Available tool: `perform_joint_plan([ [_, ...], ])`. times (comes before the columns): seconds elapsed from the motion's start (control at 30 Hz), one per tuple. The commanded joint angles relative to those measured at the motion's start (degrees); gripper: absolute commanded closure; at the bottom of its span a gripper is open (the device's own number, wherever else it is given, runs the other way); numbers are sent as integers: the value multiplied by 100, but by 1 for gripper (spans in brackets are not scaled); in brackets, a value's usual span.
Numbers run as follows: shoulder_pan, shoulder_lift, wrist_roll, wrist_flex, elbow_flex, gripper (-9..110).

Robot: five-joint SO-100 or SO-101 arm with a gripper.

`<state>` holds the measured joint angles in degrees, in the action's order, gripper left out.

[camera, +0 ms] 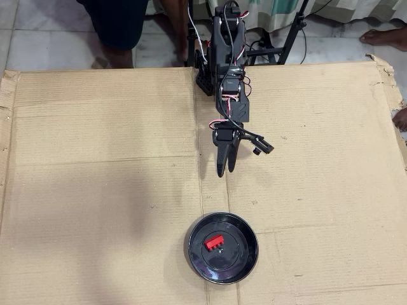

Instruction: Grasp a lego block and put it in the bin.

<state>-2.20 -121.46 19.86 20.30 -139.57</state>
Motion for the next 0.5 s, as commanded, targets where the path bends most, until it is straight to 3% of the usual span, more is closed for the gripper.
perform_joint_plan([
  [0.0,-44,-659,-18,-53,-387,67],
  [0.47,0,-3981,-26,-53,-3261,67],
])
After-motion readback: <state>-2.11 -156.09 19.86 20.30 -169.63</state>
